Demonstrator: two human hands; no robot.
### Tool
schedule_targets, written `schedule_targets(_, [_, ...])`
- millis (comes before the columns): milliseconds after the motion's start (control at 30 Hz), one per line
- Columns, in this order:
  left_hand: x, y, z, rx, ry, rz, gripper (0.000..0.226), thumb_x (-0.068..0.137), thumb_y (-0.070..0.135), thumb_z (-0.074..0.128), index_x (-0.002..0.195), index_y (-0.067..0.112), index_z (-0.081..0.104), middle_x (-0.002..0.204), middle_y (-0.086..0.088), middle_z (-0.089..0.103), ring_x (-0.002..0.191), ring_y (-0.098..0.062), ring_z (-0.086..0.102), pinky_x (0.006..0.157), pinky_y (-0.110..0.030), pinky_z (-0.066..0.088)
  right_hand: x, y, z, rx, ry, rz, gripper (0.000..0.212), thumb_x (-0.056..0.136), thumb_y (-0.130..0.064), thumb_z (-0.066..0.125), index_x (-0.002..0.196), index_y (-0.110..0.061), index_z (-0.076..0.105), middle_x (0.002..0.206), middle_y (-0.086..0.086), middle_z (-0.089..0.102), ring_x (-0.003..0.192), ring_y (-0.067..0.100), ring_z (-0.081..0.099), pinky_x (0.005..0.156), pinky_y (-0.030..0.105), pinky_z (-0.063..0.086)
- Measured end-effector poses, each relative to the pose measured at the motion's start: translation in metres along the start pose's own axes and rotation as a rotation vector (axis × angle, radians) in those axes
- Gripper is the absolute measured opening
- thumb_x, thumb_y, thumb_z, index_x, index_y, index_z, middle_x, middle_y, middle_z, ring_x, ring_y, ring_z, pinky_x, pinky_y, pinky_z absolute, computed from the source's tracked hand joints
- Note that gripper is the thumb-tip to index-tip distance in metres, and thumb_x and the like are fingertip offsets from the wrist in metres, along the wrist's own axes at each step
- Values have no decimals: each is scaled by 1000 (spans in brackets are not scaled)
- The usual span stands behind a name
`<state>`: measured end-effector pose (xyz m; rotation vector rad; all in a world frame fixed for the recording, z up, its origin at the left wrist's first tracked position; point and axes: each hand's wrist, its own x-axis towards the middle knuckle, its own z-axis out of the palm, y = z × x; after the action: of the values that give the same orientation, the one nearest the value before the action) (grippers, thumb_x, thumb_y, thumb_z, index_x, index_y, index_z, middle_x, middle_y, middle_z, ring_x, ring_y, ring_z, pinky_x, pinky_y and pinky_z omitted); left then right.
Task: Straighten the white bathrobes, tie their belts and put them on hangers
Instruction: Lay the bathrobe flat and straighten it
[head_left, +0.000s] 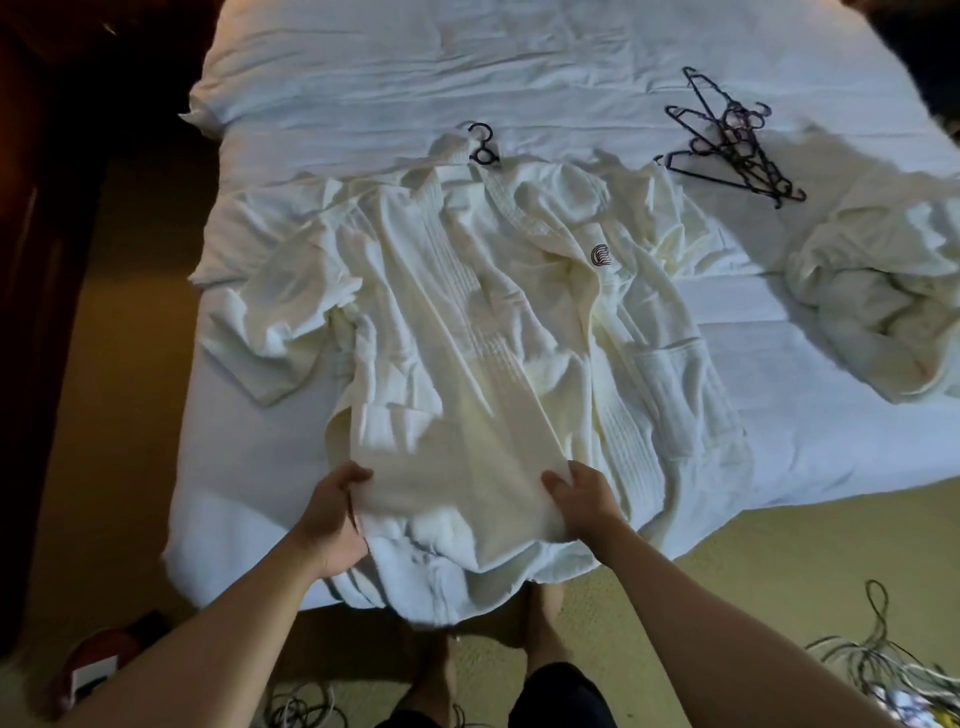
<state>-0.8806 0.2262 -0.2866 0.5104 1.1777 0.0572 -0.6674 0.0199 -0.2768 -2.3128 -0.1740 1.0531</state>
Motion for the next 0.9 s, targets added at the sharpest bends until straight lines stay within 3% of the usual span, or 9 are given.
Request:
schedule_targets(100, [-6,2,-5,-90,-46,-39,51,92,39,48,128,9,67,126,-24,66,121,-44,60,102,-53,46,0,5,-10,64,2,9,11,98,-25,62,103,-18,68,87,-8,66,84,16,62,73,30,46])
schedule_targets(233, [-7,0,-15,-104,-53,-50,55,98,55,43,129,18,69,131,-20,65,122,-42,60,105,-55,43,3,13,-24,79,-14,2,9,97,-26,63,94,-21,69,90,-2,71,87,22,66,77,35,53])
schedule_targets(367, [-15,1,-12,-77,-26,4,45,101,40,47,129,10,66,126,-24,66,119,-45,61,104,-56,44,7,19,-37,67,-7,-17,10,99,-21,61,97,-14,69,87,-1,69,82,18,64,64,27,47])
schedule_targets(500, [-12,-9,-16,252,95,68,34,96,23,62,124,4,64,112,-20,73,105,-40,68,97,-57,50,21,29,-49,-12,26,-33,15,97,-26,63,97,-12,70,88,3,70,86,26,65,76,35,51])
schedule_targets(567, [-7,-13,-18,512,278,141,27,96,24,65,113,3,68,97,-20,74,92,-40,70,89,-55,55,26,32,-51,-69,25,-55,15,97,-27,62,92,-14,67,85,2,68,83,24,64,73,34,49])
schedule_targets(633, [-3,-18,-13,828,513,287,28,100,30,60,97,3,68,84,-16,68,76,-31,64,69,-42,52,26,33,-47,-143,8,-71,16,97,-27,61,88,-14,63,83,2,65,82,26,62,69,33,45])
schedule_targets(700, [-1,-26,-5,943,586,354,28,100,29,54,89,5,63,82,-15,64,73,-30,59,64,-39,44,25,41,-40,-203,-71,-35,17,96,-25,59,104,-11,61,95,7,67,91,29,61,74,35,46])
schedule_targets(800, [2,-43,-1,987,531,245,22,97,24,55,90,5,62,84,-16,64,76,-32,60,66,-40,47,20,59,-33,-244,-271,42,60,92,-29,61,146,-17,38,116,7,67,105,26,64,87,38,51])
schedule_targets(900, [-3,-65,1,988,421,155,13,98,28,59,96,15,60,93,-4,64,82,-24,60,73,-39,52,14,64,-31,-185,-318,39,70,91,-28,67,152,-17,33,117,6,67,105,24,65,86,36,51])
